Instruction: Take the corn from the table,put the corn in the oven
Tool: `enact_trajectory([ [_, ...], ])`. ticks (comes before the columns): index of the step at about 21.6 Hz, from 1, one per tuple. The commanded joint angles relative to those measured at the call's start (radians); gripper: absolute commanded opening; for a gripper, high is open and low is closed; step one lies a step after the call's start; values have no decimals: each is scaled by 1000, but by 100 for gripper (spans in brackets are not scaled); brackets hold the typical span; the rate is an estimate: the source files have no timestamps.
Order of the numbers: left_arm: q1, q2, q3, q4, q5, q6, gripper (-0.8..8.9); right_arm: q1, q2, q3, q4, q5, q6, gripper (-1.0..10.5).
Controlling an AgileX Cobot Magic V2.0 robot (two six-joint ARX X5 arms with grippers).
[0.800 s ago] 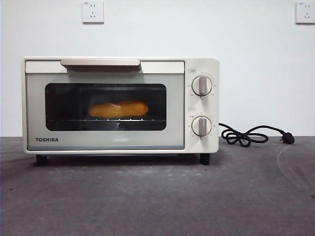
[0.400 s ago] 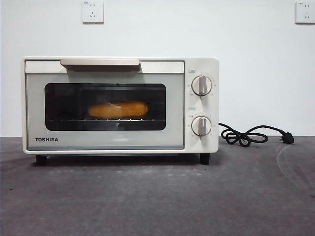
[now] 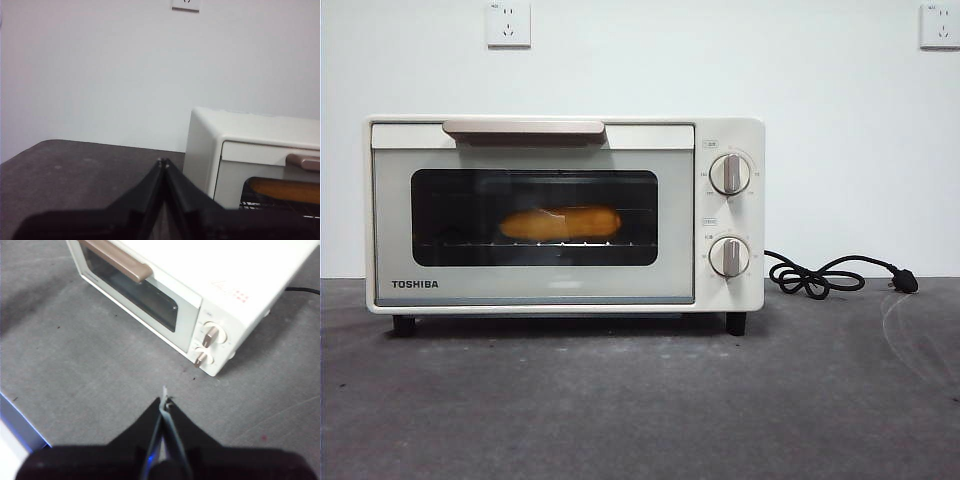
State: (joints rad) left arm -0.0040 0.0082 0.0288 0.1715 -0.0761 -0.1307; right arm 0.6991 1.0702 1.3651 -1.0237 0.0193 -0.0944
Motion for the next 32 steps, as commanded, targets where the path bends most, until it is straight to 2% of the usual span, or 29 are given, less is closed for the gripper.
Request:
enact_trajectory([
  [1,-5,-2,-19,-45,-3,23,-4,0,1,2,6,8,-3,1],
  [7,-4,-2,-19,-163,-2,73,-3,0,1,2,6,8,-3,1],
  [12,-4,-2,-18,-348,-2,72,-4,0,1,2,6,8,-3,1],
  [15,-4,-2,-18,-341,37,118,-3,0,1,2,7,8,-3,1],
  [20,-4,-2,-18,-341,39,146,-3,0,1,2,6,8,-3,1],
  [32,-4,-2,-18,-336,39,150,-3,0,1,2,6,8,-3,1],
])
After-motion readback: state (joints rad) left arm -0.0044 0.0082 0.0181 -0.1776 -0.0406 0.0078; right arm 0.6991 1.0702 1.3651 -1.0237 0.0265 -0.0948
